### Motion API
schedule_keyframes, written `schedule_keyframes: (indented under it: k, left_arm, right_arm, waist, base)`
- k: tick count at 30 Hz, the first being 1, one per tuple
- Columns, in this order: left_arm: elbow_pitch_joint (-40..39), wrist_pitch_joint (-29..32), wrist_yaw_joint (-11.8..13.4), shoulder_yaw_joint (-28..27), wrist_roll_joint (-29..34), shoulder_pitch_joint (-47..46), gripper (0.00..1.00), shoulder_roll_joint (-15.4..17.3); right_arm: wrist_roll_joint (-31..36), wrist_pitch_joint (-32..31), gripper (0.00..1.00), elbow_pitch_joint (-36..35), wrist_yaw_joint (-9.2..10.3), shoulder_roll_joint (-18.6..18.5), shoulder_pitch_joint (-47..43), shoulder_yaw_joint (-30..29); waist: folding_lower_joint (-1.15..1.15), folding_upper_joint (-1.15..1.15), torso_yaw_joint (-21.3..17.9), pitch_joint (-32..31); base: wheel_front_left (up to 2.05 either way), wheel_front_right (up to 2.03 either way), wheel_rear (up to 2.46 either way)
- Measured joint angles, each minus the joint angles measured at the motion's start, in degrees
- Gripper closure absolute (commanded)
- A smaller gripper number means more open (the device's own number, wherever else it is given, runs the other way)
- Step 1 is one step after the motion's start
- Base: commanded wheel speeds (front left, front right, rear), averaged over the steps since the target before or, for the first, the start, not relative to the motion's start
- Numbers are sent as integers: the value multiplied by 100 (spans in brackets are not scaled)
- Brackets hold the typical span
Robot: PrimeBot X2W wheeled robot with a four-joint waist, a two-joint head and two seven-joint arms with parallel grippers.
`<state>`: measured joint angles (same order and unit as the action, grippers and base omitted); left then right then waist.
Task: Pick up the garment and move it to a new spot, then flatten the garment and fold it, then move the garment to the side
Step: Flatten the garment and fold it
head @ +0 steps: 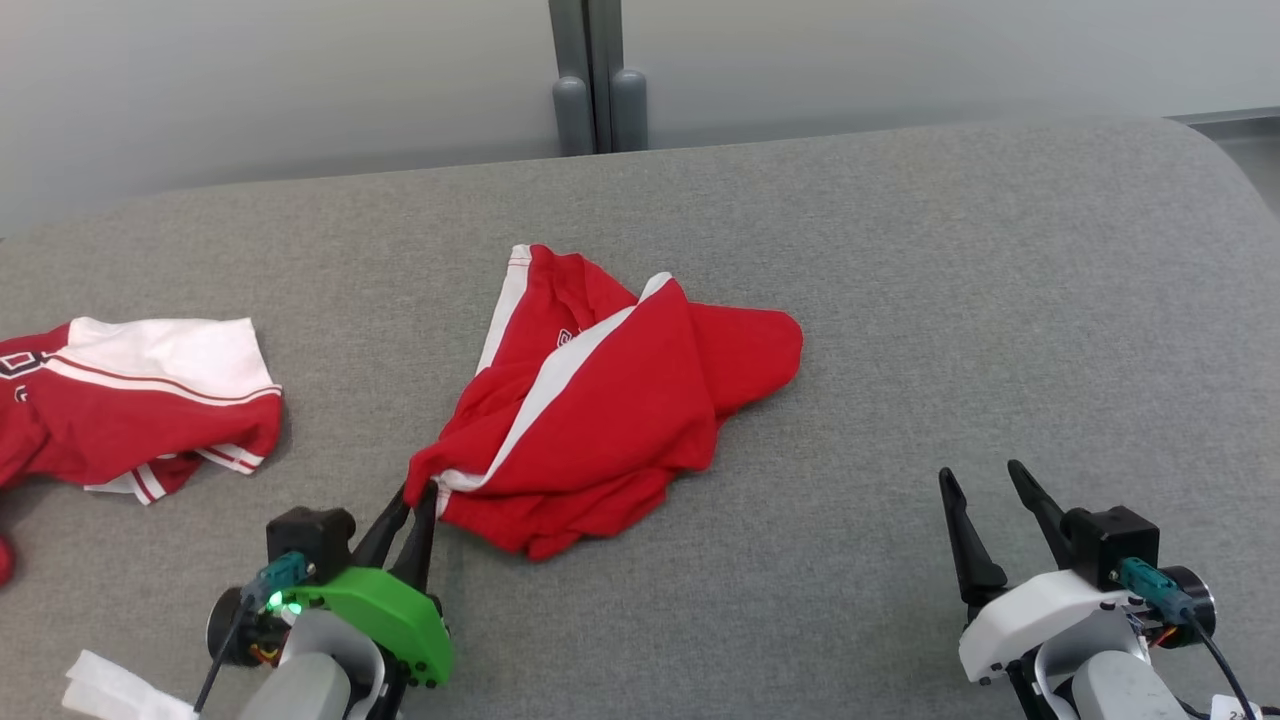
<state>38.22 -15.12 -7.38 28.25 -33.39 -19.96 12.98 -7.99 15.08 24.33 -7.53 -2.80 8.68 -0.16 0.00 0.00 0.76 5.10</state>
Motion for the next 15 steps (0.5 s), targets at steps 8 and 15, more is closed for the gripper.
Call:
schedule_keyframes:
  k: [8,15]
  left_arm:
    - [99,0,0,-637,-18,222,0,-289]
    - [-345,-1,0,-784,336,313,0,-570]
  right_arm:
    - [304,0,0,76,0,-2,430,246]
    - [454,-8,0,1124,0,7,1940,705]
  waist:
    - [0,0,334,42]
    - [0,0,745,174]
  base:
    - [0,0,0]
    - [0,0,0]
